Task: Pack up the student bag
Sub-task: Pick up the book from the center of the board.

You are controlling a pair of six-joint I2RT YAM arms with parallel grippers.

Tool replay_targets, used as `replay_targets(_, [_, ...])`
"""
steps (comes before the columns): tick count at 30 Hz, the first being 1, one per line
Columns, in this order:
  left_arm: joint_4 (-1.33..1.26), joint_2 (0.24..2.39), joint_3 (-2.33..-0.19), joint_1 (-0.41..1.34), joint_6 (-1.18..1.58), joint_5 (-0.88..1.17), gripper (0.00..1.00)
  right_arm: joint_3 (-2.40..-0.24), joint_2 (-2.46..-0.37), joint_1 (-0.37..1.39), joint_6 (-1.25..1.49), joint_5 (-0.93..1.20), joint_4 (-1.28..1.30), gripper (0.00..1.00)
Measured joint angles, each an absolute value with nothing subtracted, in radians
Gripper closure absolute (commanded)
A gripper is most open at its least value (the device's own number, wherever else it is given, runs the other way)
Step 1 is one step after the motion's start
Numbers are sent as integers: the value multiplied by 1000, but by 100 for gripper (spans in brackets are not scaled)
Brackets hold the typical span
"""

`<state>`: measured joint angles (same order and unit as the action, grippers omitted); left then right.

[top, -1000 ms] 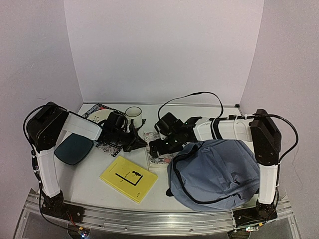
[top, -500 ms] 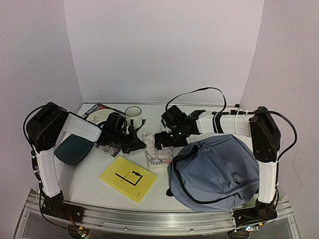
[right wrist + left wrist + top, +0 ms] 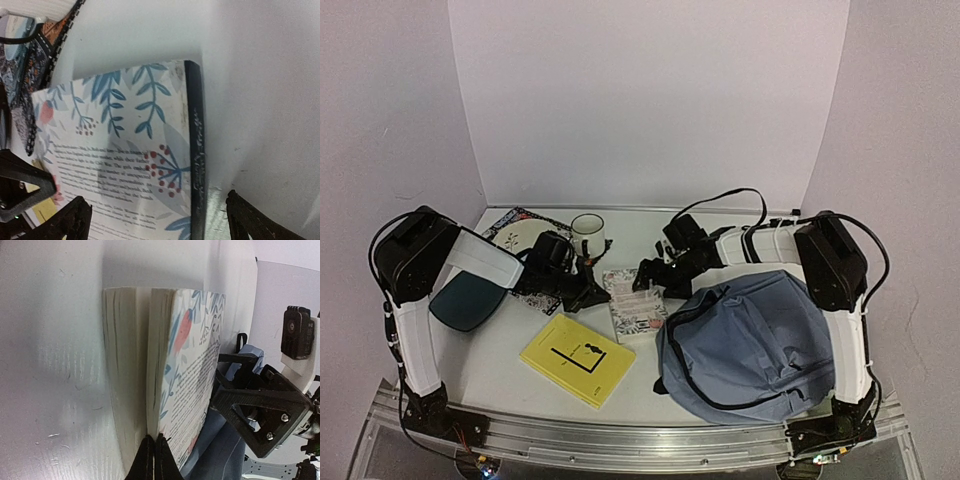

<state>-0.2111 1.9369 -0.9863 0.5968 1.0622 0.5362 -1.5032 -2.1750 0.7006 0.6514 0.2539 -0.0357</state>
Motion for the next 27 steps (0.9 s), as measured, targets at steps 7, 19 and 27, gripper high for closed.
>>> replay_targets(7, [-183,1958,-987,593,1031,519,100,-1504,-2213,676,685,405,-141,24])
replay_targets(19, [-175,1964,-989,586,1012,530,100,-1443,-2226,618,771,568,-297,50])
replay_targets(27, [-167,1962,-989,583,992,532,100,-1425,-2219,611,774,631,-339,68])
